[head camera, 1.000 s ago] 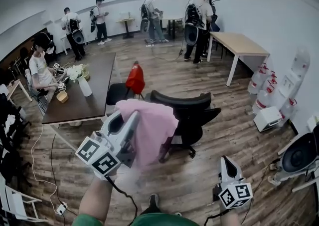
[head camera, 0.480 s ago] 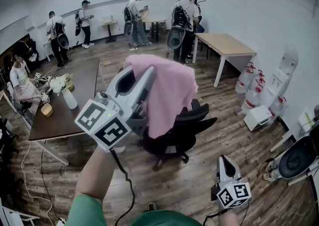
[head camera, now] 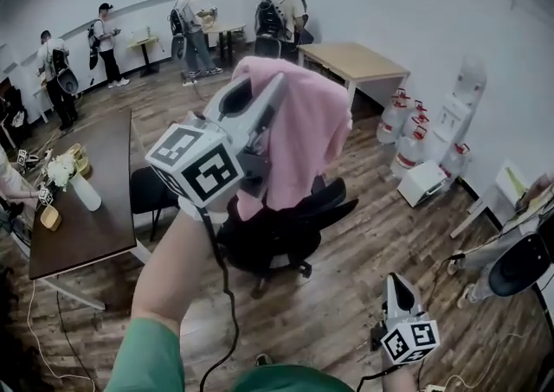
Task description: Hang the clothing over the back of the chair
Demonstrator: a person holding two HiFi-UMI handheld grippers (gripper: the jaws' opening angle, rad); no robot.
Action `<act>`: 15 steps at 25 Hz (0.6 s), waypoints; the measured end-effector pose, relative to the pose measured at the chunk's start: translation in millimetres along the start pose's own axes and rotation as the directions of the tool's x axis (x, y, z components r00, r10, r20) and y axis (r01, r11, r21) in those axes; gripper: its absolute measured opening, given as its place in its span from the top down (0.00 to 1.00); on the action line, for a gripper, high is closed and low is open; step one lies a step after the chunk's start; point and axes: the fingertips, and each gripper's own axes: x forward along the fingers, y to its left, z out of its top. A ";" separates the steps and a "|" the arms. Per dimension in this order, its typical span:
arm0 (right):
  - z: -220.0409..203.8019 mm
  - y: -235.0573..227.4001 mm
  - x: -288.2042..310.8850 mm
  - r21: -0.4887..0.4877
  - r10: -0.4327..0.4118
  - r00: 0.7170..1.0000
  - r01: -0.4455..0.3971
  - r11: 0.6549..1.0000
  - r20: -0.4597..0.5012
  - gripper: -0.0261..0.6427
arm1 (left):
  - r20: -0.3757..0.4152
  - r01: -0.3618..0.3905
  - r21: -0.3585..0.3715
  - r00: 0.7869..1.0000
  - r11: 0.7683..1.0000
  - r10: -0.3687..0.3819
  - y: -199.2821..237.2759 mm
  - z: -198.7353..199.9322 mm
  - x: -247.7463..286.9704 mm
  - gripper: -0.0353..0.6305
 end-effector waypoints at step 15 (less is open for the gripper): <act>-25.6 15.5 16.1 0.008 0.015 0.998 -0.015 1.000 -0.060 0.96 | -0.162 0.028 -0.645 0.972 0.764 -0.172 -7.4 -97.2 -45.9 0.81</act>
